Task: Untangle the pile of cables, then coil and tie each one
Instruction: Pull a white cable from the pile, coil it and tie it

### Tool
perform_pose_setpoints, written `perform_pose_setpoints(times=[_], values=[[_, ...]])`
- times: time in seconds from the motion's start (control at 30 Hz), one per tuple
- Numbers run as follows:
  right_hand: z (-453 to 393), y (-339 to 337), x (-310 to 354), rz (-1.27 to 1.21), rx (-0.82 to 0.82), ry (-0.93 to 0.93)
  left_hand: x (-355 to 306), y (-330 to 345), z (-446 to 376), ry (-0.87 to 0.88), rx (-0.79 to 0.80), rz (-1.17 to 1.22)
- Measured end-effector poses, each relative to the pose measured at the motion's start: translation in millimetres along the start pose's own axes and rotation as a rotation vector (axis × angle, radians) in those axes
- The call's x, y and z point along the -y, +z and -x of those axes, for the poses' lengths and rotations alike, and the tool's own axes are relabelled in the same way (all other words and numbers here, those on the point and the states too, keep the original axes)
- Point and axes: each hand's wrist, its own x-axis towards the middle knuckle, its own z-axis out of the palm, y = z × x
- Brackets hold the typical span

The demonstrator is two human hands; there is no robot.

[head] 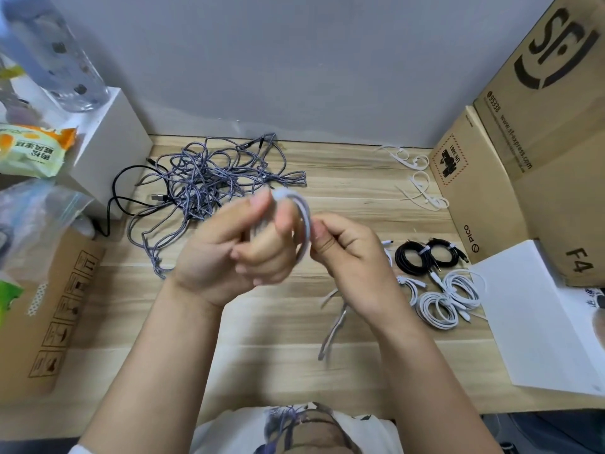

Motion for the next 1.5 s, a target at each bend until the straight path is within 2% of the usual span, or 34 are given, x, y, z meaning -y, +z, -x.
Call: perform_pose_setpoints(times=[0.07,0.13,0.2,0.27,0.43,0.57,0.67,0.83,0.97,1.1,1.23,1.3,1.4,1.5], values=[[3.6,3.3,-1.0,0.096,0.061,0.062,-5.9,3.9,-4.2,0.153,-0.113,0.033],[7.1,7.1,0.3,0.189,0.105,0.079,-4.4,5.4,-10.9,0.249,-0.404,-0.182],[9.2,8.8,2.1,0.309,0.101,0.056,1.2,3.1,-13.5,0.273,-0.675,-0.448],[10.0,7.6,1.9,0.390,0.065,0.027,7.7,-1.3,-13.2,0.208,-0.781,-0.623],[13.5,2.5,5.7,0.398,-0.014,-0.045,12.7,-8.8,-6.5,-0.107,-0.892,-1.033],[11.2,-5.4,10.1,0.226,-0.048,-0.083,17.0,-0.8,-1.8,-0.359,-0.720,-1.087],[9.8,-6.4,8.1,0.197,-0.138,-0.075,16.4,-0.1,2.3,-0.447,-0.619,-1.073],[6.9,-7.6,7.3,-0.030,-0.117,-0.085,11.9,-8.5,11.7,-0.383,-0.452,-0.630],[1.6,-4.2,-1.3,-0.130,-0.126,-0.086,9.9,-15.0,14.0,-0.310,-0.366,-0.430],[0.8,-0.5,-5.1,-0.126,-0.158,-0.099,8.6,-17.7,14.2,-0.312,-0.302,-0.316],[-0.5,-5.6,-10.9,-0.079,-0.306,-0.091,6.4,-20.9,16.4,-0.284,-0.114,-0.049],[-2.3,-8.3,-17.1,-0.023,-0.288,-0.052,6.4,-20.0,14.7,-0.206,-0.118,0.001],[-2.5,-2.8,-27.7,0.156,-0.140,0.034,11.7,-13.9,6.5,-0.007,-0.222,-0.023],[1.2,8.5,-31.1,0.332,0.045,0.124,16.3,-6.0,-8.1,0.204,-0.529,-0.265]])
